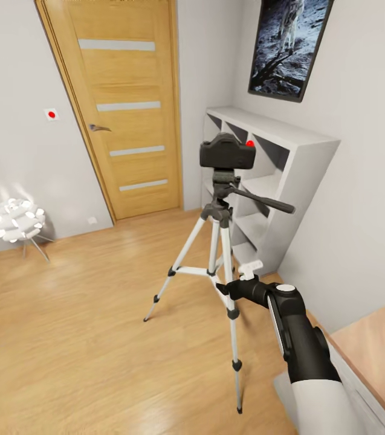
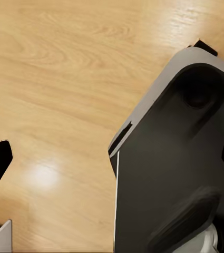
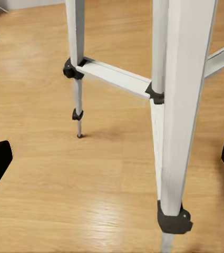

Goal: Attach the digital camera to the camera tripod in the bedroom.

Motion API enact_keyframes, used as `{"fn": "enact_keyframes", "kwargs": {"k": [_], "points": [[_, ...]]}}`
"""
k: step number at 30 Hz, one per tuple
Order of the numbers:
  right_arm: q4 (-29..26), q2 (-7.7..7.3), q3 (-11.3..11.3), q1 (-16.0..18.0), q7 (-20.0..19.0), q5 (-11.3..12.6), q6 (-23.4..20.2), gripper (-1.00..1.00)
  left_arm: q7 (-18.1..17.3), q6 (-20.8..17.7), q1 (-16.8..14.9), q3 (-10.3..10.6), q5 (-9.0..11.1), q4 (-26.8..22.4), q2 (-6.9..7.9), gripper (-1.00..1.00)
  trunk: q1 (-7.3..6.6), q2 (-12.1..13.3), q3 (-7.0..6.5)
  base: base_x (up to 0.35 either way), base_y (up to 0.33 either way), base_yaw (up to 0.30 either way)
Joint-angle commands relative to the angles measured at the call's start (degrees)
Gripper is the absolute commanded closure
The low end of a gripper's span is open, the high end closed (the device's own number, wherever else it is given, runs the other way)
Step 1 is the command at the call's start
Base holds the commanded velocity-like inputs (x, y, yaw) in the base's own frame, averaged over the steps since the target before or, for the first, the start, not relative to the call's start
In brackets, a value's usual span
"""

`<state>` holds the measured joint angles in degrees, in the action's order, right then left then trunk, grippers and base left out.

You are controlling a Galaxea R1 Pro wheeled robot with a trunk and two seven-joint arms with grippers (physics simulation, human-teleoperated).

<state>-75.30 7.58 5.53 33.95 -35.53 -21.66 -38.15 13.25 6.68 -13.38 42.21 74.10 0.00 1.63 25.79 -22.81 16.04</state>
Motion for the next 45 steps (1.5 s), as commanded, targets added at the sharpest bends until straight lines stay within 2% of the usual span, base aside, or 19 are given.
{"fn": "enact_keyframes", "kwargs": {"k": [1, 19, 35, 41, 45], "points": [[-0.06, 0.07, 0.17, 0.06, -0.59, -0.59, -0.13, -1.00, 0.15, 0.10, -0.04, 0.49, 0.42, 0.00, -0.01, -1.00, 0.00, -0.11, 0.10, -0.333, 0.000, 0.000], [-0.11, 0.06, 0.18, 0.05, -0.59, -0.58, -0.19, -1.00, 0.20, 0.09, -0.07, 0.44, 0.46, 0.00, 0.08, -1.00, 0.00, -0.11, 0.10, -0.327, 0.000, 0.000], [-0.04, -0.02, 0.31, 0.06, -0.52, -0.58, -0.24, -1.00, 0.20, 0.09, -0.06, 0.42, 0.51, 0.00, 0.22, -1.00, 0.00, -0.11, 0.10, -0.050, 0.000, 0.000], [-0.03, -1.15, 1.36, 0.06, -0.59, -0.55, -0.25, -1.00, 0.20, 0.09, -0.04, 0.43, 0.52, 0.00, 0.22, -1.00, 0.00, -0.11, 0.10, -0.003, 0.000, 0.000], [0.23, -3.06, 2.08, -0.09, -0.72, -0.35, -0.39, -1.00, 0.20, 0.09, -0.06, 0.42, 0.52, 0.00, 0.22, -1.00, 0.00, -0.11, 0.10, 0.000, 0.000, 0.000]]}}
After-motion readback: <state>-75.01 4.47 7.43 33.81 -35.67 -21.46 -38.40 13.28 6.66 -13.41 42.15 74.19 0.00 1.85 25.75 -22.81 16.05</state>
